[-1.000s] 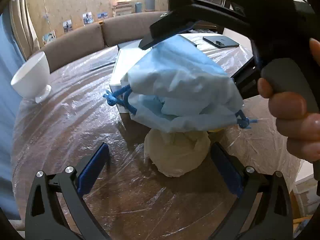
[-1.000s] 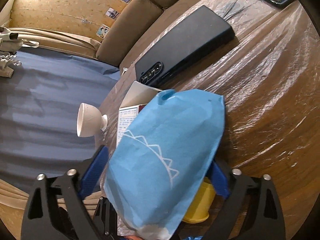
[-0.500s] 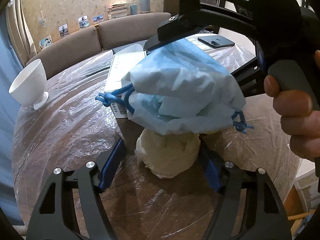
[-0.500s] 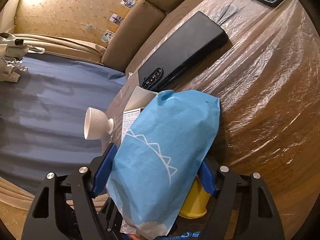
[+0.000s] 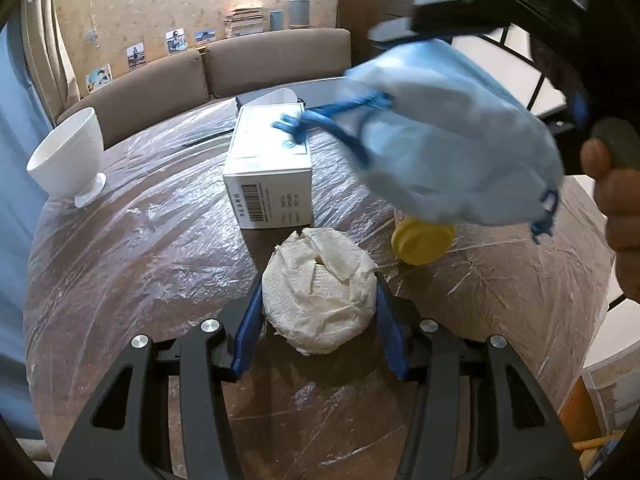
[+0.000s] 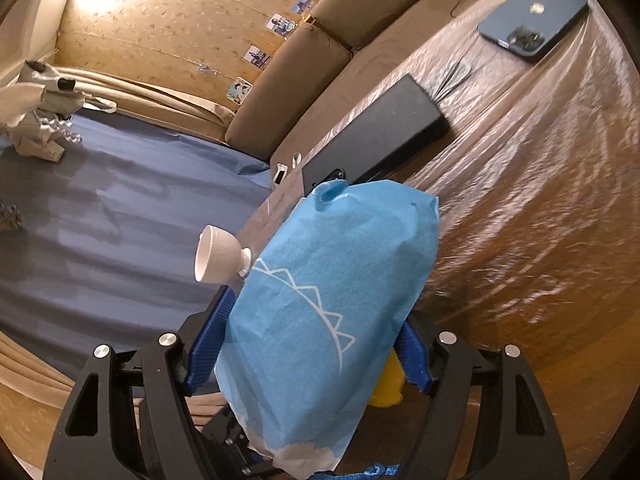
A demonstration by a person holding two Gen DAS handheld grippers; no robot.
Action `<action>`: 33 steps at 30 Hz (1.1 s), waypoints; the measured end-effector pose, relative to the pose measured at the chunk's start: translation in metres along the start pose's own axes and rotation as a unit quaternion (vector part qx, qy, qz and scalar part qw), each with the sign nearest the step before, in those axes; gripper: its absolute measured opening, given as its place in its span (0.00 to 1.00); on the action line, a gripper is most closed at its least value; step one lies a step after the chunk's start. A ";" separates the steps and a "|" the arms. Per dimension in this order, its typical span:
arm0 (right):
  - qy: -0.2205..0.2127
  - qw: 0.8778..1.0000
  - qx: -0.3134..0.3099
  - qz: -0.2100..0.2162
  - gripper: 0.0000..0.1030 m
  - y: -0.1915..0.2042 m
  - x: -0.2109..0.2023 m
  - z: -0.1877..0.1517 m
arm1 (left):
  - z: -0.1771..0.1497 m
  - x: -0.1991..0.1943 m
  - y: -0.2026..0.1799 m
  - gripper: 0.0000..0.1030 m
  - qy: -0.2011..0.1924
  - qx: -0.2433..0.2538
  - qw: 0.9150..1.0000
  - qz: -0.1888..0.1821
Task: Collect trash
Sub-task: 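Grasp the blue drawstring bag with the right tool while the left tool grasps the beige bun, then carry the blue bag and beige bun over the trash bin with both tools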
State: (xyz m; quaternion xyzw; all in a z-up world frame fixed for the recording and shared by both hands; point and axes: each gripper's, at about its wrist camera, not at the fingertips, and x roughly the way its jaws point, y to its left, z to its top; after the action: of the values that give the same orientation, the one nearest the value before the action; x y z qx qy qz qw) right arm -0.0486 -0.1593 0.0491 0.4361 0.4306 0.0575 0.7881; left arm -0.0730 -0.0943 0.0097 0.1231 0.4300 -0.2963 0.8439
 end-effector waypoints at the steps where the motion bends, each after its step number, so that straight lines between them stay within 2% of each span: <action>1: -0.001 1.000 -0.006 -0.005 0.71 0.001 -0.004 -0.002 | 0.001 0.000 0.002 0.51 0.000 -0.003 1.000 0.000; 10: -0.005 0.996 -0.065 -0.065 0.70 0.002 -0.035 -0.029 | -0.004 -0.006 0.005 0.51 0.000 -0.029 1.000 -0.004; 16: -0.003 0.994 -0.083 -0.072 0.68 0.005 -0.049 -0.043 | -0.008 -0.016 0.006 0.51 -0.005 -0.044 0.999 -0.003; 26: 0.002 0.993 -0.103 -0.059 0.66 0.006 -0.079 -0.071 | -0.012 -0.030 0.007 0.51 -0.015 -0.063 0.998 0.002; 33: 0.002 0.984 -0.149 -0.100 0.66 0.009 -0.090 -0.098 | -0.022 -0.041 0.001 0.51 -0.015 -0.077 0.997 -0.001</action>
State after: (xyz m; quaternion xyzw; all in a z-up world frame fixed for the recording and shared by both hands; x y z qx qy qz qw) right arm -0.1737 -0.1329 0.0879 0.2687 0.4601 0.0431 0.8451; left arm -0.1056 -0.0672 0.0290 0.0526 0.4389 -0.2652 0.8569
